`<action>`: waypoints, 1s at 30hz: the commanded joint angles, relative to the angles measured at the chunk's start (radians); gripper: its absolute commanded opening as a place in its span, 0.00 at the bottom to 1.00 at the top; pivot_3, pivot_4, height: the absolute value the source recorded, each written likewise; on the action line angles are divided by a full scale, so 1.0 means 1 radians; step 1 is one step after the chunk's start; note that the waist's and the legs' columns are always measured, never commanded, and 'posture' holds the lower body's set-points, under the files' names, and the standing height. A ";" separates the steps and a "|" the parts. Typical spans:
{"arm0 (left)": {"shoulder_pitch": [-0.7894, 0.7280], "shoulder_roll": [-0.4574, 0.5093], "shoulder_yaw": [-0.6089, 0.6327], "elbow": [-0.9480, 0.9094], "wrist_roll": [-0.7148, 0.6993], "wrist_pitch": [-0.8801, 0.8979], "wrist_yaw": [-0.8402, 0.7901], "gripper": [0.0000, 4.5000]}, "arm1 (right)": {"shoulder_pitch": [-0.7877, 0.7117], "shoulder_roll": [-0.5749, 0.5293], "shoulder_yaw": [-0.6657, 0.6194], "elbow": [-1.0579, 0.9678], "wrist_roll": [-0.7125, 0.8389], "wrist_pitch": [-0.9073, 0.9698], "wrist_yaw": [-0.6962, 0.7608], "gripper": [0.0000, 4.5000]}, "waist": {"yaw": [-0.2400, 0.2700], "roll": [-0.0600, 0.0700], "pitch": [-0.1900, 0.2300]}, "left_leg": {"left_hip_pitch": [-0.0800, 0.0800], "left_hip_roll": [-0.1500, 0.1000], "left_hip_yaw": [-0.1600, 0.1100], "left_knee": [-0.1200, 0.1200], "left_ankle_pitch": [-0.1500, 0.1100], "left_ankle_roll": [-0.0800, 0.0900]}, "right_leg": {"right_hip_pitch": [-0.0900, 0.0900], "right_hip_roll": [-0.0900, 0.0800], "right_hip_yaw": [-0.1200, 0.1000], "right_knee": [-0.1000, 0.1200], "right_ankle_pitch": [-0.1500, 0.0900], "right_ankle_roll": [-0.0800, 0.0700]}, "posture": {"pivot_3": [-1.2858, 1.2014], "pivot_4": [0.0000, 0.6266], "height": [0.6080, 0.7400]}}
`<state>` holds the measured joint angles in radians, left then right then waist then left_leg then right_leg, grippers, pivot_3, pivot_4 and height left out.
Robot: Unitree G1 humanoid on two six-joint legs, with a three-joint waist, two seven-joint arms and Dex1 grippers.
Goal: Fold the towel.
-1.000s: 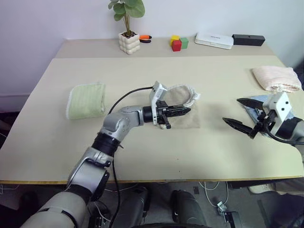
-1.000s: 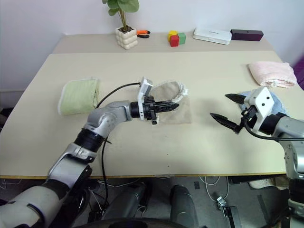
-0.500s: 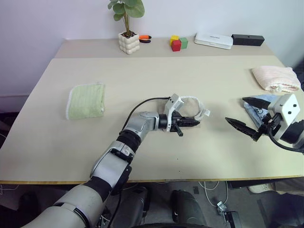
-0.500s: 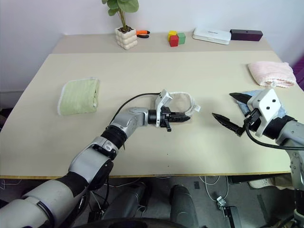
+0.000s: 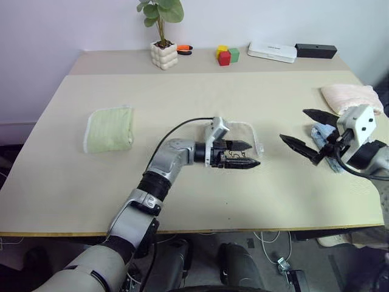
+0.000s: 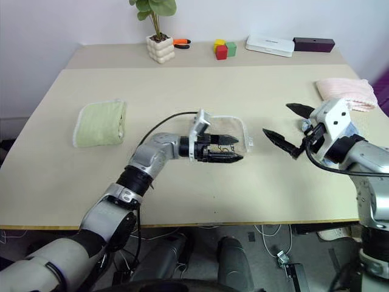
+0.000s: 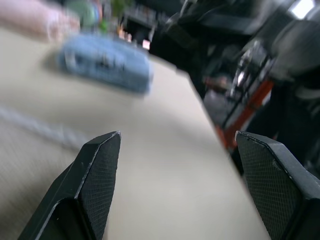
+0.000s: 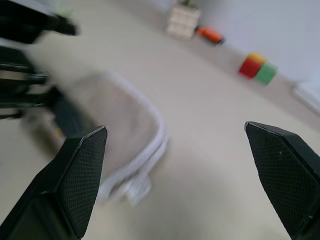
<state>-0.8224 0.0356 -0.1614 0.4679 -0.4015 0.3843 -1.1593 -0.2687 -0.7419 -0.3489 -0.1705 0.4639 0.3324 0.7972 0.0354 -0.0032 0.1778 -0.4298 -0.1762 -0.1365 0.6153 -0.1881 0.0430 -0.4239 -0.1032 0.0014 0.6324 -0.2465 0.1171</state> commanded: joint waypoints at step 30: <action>0.038 -0.105 0.217 0.213 0.126 -0.140 0.693 0.00 | -0.078 0.584 0.264 0.293 -0.338 -0.059 -0.725 0.01 | 0.002 0.001 -0.002 | 0.005 -0.001 -0.001 0.000 0.004 -0.006 | -0.002 0.003 0.002 0.014 0.002 -0.001 | 0.52 0.24 1.00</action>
<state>-0.7627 -0.0829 0.0332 0.6754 -0.2773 0.2501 -0.4831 -0.3531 -0.1468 -0.0478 0.1077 0.1244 0.2758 0.0866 0.0375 -0.0027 0.1763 -0.4244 -0.1775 -0.1375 0.6158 -0.1840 0.0367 -0.4255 -0.0998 0.0036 0.6464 -0.2447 0.1163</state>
